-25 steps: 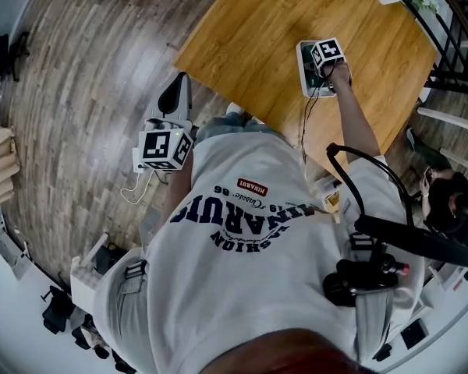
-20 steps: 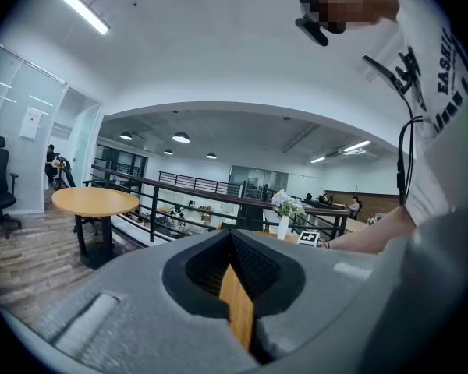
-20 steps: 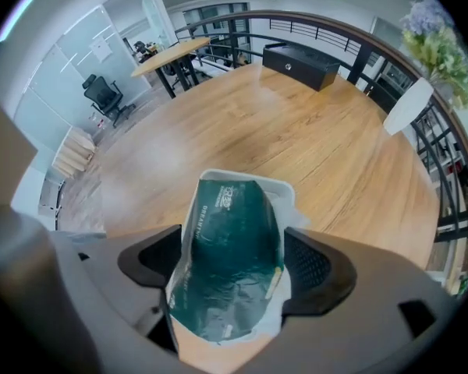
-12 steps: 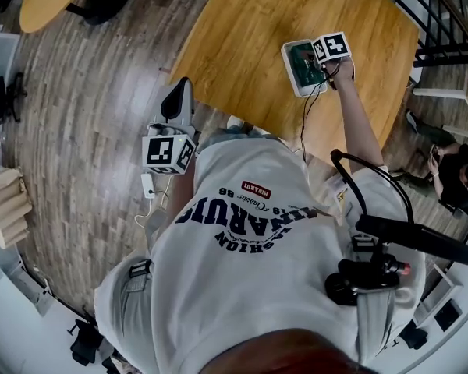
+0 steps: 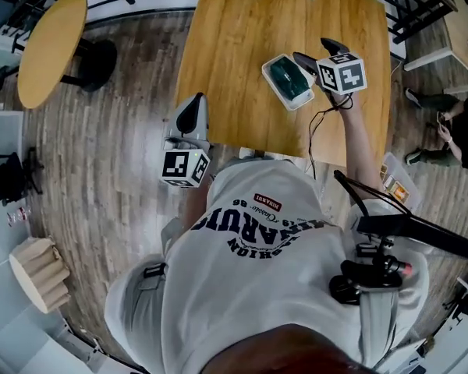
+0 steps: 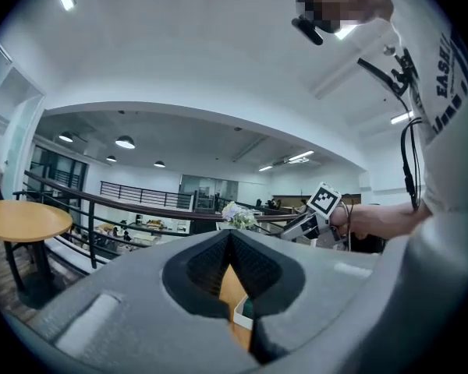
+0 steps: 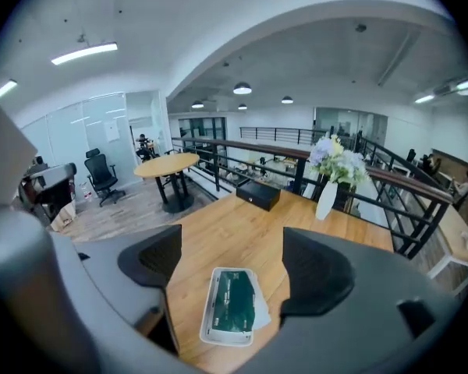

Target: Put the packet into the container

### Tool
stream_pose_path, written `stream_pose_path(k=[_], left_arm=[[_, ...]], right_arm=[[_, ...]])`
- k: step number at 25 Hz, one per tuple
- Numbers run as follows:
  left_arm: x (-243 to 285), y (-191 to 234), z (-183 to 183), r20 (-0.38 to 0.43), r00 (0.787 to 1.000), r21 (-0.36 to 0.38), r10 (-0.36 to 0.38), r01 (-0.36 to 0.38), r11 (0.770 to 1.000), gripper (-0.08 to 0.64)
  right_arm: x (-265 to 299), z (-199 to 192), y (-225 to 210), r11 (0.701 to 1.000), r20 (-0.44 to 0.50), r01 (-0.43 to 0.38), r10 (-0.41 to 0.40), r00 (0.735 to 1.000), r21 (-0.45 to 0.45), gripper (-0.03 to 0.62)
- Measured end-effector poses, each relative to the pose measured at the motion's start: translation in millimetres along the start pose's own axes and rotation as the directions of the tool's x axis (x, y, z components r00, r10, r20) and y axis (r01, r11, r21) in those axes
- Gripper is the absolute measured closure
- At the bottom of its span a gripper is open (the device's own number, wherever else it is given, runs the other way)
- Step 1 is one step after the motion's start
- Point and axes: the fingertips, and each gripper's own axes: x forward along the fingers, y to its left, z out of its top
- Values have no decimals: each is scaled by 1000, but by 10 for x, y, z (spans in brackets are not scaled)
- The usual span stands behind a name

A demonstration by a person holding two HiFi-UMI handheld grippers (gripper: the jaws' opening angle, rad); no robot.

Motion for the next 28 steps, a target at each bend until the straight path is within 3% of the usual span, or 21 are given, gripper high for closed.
stream_pose_path(k=[4,7,9,11,12,13,20,28], left_arm=[[294,-253,108,16,994,22,-108,108,994,560],[481,-449,152,22,983,40,-182,181,983,560],[571,-575,158,25,974,47,-224,223,974,560],[641,-682,161,30,966,52,-259,257,965,560],[677,-720,176,33,961,57,-273,271,961,560],[701,-748,197,34,958,63,-284,282,957,560],[927,-874,296,50,941,96,-334,329,940,560],[860,-802,344,44,946,96,-321,315,944,560]], right_arm=[[-557,187,-52,997,162,77,-72,984,-26,187],[-1006,322,-76,991,302,128,-112,947,-33,187],[-1384,421,-60,986,452,163,-127,883,-42,187],[-1767,467,-24,973,593,219,-138,793,-66,189],[-1902,455,-22,965,626,252,-152,765,-74,188],[-1987,421,-31,957,635,280,-171,754,-74,187],[-2085,208,-279,939,606,343,-265,750,-14,189],[-2055,183,-230,952,592,306,-260,763,23,189]])
